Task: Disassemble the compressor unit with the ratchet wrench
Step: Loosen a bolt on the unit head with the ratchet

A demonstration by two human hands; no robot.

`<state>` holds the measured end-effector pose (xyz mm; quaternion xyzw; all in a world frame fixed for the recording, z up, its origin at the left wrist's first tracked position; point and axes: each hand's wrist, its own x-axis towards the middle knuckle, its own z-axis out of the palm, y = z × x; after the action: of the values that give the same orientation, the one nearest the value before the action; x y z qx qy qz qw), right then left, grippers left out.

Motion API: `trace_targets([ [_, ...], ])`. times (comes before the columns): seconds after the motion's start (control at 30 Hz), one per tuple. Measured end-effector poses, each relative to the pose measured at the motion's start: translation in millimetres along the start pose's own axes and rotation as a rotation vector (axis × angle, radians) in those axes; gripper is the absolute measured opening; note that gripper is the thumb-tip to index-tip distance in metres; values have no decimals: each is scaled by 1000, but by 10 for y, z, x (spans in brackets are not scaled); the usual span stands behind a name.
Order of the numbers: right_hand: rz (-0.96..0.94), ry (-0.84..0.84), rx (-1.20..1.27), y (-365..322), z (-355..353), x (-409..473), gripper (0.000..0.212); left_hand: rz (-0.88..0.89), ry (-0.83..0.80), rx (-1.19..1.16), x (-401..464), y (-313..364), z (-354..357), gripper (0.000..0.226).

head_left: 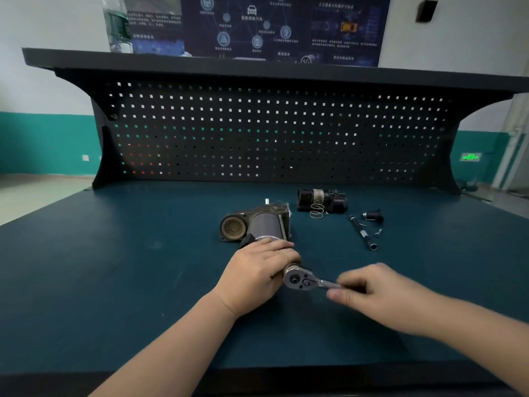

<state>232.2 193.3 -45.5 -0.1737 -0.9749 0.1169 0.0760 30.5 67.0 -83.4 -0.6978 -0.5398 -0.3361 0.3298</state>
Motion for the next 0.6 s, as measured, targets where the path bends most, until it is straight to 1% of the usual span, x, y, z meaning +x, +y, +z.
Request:
trace_targets([
  [0.03,-54,54,-139,-3,-53,3,71,10,-8,-9,-4,-4,-2,14],
  [0.1,-208,123,-465,-9,-310,88,81,15,-44,-10,-7,5,-2,29],
  [0.13,-296,127,-619,-48,-468,143,79,11,-59,-11,-5,11,-3,37],
  [0.17,-375,126,-738,-110,-606,199,75,6,-65,-17,-5,14,-4,40],
  [0.23,-502,116,-893,-251,-748,295,68,9,-63,-27,-8,9,-6,32],
  [0.27,-521,113,-929,-303,-766,313,68,18,-59,-17,-14,-1,-8,27],
  [0.3,-502,118,-926,-319,-760,313,68,29,-54,0,-21,-11,-7,23],
  [0.37,-354,97,-787,-224,-671,265,65,41,-45,25,-27,-14,7,19],
  [0.43,-137,20,-481,-98,-447,160,49,37,-31,20,-23,-4,12,15],
  [0.5,17,-21,-184,-23,-151,65,38,42,-18,13,-22,-5,3,12],
  [0.53,39,-14,-114,-16,-48,42,37,46,-16,10,-25,-7,-3,14],
  [0.57,28,-2,-127,-20,-18,40,39,49,-18,7,-28,-4,-9,16],
  [0.6,-15,18,-227,-30,-72,56,43,47,-21,5,-28,-2,-13,17],
])
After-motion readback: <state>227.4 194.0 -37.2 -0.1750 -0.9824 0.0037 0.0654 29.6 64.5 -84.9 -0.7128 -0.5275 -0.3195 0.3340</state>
